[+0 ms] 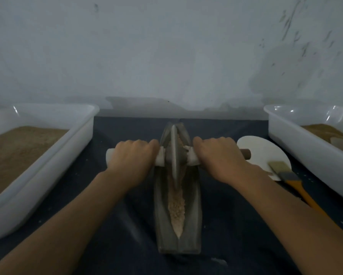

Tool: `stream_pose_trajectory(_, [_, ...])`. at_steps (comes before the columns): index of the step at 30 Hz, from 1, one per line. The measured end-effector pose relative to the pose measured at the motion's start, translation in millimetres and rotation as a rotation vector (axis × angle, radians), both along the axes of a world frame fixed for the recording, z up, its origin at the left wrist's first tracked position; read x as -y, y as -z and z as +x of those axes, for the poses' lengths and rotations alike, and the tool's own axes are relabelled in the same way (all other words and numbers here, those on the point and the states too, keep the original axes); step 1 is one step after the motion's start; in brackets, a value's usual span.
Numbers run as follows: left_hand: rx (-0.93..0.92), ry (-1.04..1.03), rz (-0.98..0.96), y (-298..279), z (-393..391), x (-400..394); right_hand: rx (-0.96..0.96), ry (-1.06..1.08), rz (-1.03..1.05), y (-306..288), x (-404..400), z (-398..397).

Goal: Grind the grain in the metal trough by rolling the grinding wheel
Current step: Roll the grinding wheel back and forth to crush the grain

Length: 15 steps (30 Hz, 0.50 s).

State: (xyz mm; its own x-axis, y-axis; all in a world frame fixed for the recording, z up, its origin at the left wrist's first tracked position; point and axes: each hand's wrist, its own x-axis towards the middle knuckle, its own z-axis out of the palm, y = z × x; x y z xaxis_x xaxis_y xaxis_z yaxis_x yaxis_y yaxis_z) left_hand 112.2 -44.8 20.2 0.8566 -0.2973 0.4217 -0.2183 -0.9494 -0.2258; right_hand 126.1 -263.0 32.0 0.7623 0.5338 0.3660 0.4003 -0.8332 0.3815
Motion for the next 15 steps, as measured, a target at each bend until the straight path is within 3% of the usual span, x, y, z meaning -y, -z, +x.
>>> stream_pose_trajectory(3, [-0.082,0.008,0.038,-7.3,-26.9,0.3,-0.059,-0.016,0.017,0.3,6.8,-33.8])
stream_pose_trajectory(8, [0.073,0.07,0.183,-18.1,-80.5,-3.2,0.041,-0.065,0.047,-2.0,21.4,-80.1])
stream_pose_trajectory(15, [0.06,0.016,0.125,-3.2,-37.7,4.4,-0.049,0.02,0.041,12.3,14.4,-29.0])
